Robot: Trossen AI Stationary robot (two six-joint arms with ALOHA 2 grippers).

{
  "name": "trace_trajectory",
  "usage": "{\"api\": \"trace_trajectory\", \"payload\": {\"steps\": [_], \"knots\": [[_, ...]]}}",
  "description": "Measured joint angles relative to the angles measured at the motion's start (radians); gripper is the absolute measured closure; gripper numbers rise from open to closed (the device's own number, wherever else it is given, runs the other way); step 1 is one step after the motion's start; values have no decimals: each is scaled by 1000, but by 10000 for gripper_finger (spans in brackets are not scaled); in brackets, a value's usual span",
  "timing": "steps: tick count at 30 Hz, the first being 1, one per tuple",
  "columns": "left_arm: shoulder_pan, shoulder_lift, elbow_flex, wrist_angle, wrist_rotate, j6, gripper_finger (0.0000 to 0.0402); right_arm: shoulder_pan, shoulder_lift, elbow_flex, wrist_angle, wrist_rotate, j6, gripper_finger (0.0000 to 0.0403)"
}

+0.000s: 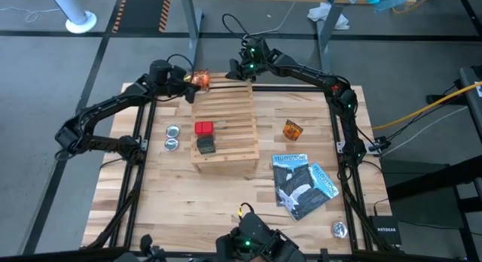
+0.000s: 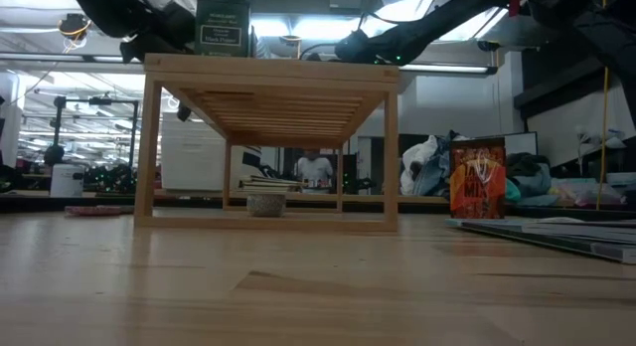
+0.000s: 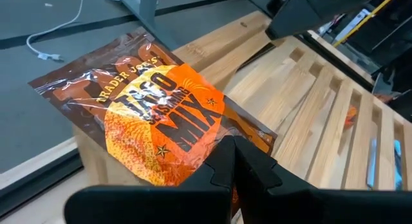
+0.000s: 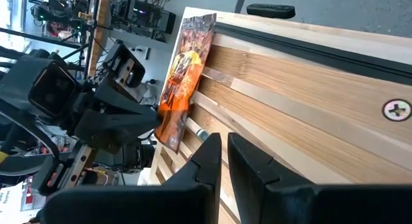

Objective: Shelf spices
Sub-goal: Remove the orange seasoning pack from the shelf

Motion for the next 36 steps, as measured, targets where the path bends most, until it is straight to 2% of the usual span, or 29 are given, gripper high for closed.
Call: {"api": "trace_trajectory", "payload": {"steps": [13, 22, 27, 36], "knots": [[-1, -96, -3, -46, -13, 6, 401, 0, 0, 0, 8, 8, 0, 370], [-1, -97, -2, -113, -7, 57, 397, 0, 0, 0, 9, 8, 0, 370], [-1, -99, -2, -119, -4, 101, 366, 0, 0, 0, 9, 8, 0, 370], [-2, -99, -1, -108, -4, 103, 283, 0, 0, 0, 9, 8, 0, 370]]}}
